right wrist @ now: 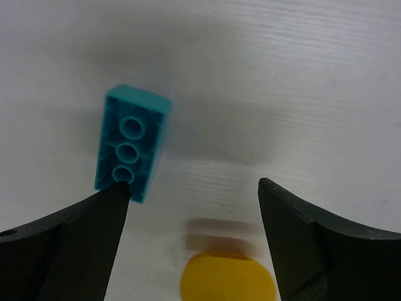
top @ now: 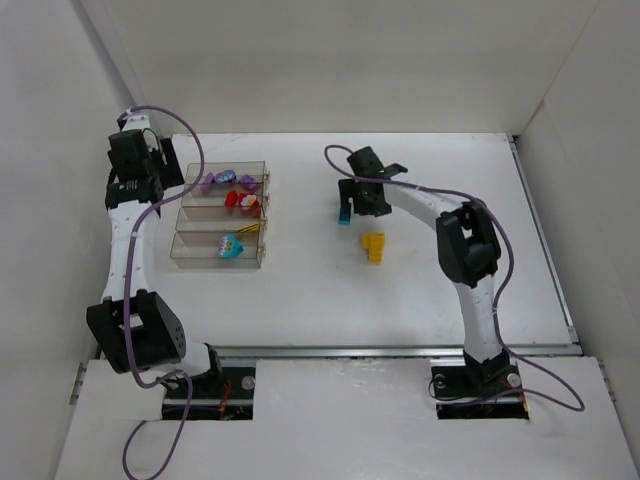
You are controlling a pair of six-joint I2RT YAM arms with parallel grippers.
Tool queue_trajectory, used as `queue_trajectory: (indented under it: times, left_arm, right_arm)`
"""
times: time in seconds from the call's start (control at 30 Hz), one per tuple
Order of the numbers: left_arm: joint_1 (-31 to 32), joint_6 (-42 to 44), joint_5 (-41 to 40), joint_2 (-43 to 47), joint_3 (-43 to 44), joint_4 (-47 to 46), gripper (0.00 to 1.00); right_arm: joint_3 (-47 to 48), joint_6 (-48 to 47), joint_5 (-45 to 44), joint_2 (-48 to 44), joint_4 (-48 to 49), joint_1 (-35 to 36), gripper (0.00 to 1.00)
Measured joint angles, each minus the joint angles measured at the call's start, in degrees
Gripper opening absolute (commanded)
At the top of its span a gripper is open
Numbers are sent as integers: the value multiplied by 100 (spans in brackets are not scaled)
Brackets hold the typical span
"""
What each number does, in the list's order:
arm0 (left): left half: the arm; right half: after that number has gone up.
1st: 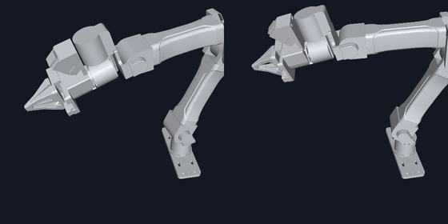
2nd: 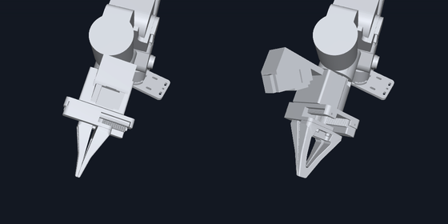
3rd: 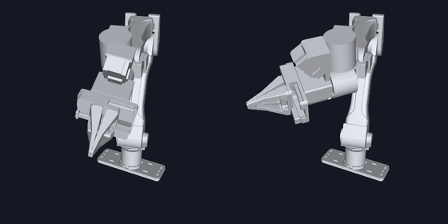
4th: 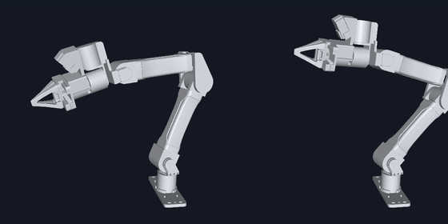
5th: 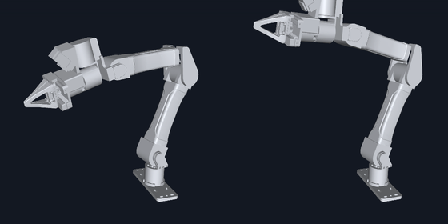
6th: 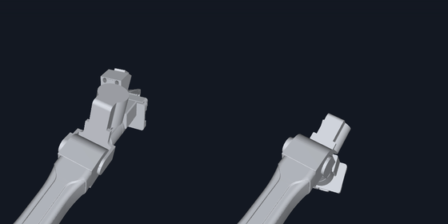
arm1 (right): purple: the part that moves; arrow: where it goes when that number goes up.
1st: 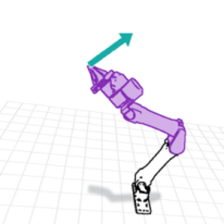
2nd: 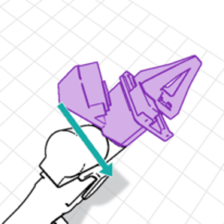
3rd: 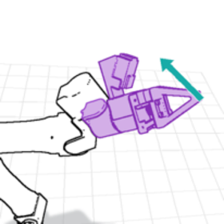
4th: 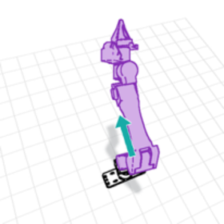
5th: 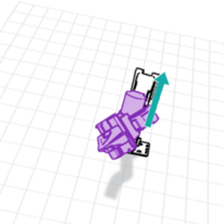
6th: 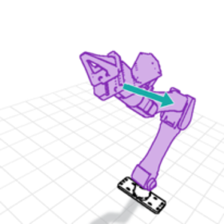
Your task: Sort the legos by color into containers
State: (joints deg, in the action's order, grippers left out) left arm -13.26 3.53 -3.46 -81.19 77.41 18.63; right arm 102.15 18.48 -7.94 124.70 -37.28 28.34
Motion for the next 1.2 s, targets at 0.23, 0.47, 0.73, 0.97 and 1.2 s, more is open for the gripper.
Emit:
queue_trajectory:
  times: [0.23,0.47,0.73,0.97,1.2]
  left_arm:
    - [0,0,4,-20,0,7,71]
    - [0,0,4,-20,0,7,71]
    - [0,0,63,-20,0,7,71]
    - [0,0,96,-20,0,7,71]
    - [0,0,151,-20,0,7,71]
  right_arm:
    - [310,81,48,173,-50,439,88]
    - [439,157,103,428,-26,372,81]
    - [1113,304,55,970,-87,625,72]
    - [1102,114,-42,951,-35,785,71]
    - [704,-365,-289,302,260,1145,71]
